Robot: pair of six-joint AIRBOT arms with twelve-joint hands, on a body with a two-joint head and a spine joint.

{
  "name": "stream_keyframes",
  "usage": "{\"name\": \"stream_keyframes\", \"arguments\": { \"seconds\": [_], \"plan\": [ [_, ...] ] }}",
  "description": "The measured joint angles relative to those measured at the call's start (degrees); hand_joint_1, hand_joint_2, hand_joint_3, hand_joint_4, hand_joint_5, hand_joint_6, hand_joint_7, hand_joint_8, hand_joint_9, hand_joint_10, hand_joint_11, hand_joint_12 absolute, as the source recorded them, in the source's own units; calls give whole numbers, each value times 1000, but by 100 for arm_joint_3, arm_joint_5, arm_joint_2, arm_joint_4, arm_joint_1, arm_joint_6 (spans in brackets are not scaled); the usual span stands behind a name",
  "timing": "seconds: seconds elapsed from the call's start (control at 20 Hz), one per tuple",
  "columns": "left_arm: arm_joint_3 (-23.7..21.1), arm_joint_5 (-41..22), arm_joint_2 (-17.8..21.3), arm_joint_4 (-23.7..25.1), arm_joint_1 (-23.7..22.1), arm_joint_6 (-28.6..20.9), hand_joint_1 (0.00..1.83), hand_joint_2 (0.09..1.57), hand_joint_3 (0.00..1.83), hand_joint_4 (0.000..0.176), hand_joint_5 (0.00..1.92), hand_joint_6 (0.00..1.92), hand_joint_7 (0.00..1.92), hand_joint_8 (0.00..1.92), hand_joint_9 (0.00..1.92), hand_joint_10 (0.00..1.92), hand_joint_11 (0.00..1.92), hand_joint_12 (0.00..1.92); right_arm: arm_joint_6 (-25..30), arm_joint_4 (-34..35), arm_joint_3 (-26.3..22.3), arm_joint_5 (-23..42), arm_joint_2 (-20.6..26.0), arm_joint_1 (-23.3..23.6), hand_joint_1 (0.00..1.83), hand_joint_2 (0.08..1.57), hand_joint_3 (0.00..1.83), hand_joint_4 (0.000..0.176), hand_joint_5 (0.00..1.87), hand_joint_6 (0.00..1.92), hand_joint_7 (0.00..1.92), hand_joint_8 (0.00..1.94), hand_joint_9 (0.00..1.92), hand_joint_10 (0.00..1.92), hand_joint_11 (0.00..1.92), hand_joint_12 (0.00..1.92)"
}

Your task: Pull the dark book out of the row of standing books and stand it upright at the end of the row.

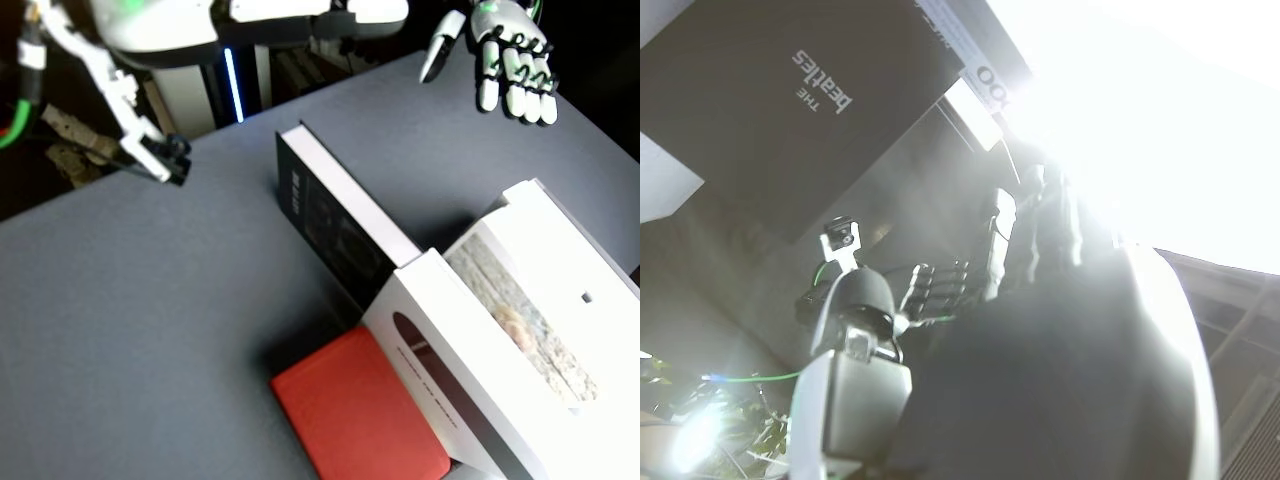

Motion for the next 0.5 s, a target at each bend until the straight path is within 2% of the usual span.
{"name": "stream_keyframes", "arguments": {
  "seconds": [0.05,0.1,0.15,0.2,0.35,0.45,0.5],
  "plan": [
    [-2,0,0,-17,0,11,0,1291,0,66,36,0,0,0,0,0,0,0,-109,153,0,26,0,-63,138,1417,17,0,0,10,0,0,0,0,0,0],
    [-2,-26,2,-15,7,15,0,1284,0,81,6,0,0,0,0,0,0,0,-184,214,0,15,0,-85,160,1413,14,0,0,1,0,0,0,0,0,0],
    [-2,-37,2,-26,11,20,0,1295,0,87,0,0,0,0,0,0,0,0,-232,273,-2,22,0,-140,177,1385,0,0,0,0,0,0,0,0,0,0],
    [-13,-66,4,-44,11,37,0,1322,7,55,0,0,0,0,0,0,0,0,-273,387,0,20,-9,-186,271,1372,0,0,0,0,0,0,0,0,0,0],
    [-74,-170,61,-94,59,42,0,1331,9,30,0,0,0,0,0,0,0,0,-302,568,4,26,-63,-186,240,1374,0,2,0,0,0,0,0,0,0,0],
    [-153,-177,186,-127,116,48,0,1321,4,36,0,0,0,0,0,0,0,0,-306,566,11,31,-79,-186,239,1391,3,8,0,0,0,0,0,0,0,0],
    [-210,-203,308,-107,155,46,31,1322,2,37,0,0,0,0,0,0,0,0,-306,564,11,35,-79,-186,264,1395,5,0,0,0,0,0,0,0,0,0]
  ]
}}
